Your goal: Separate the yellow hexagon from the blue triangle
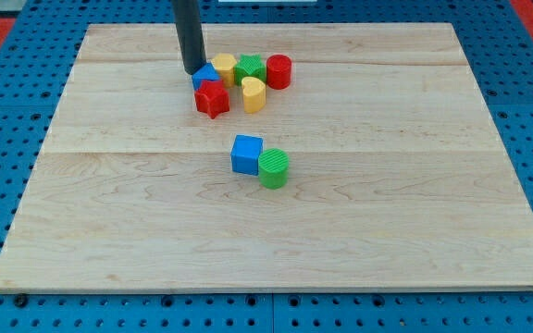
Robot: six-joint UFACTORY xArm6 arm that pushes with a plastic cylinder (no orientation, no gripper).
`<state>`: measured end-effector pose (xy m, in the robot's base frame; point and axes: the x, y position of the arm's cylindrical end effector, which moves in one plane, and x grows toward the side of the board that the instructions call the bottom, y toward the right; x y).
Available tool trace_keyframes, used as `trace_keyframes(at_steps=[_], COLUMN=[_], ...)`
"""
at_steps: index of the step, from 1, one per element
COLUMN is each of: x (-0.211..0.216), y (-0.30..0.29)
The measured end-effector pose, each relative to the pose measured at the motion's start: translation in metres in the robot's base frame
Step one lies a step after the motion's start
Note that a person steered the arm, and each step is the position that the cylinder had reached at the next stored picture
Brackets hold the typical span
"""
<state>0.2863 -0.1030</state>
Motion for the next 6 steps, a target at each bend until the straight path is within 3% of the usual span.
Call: trace_keyframes(at_steps=[4, 6], x=[-0.019, 0.011], y=[-0.006, -0.005])
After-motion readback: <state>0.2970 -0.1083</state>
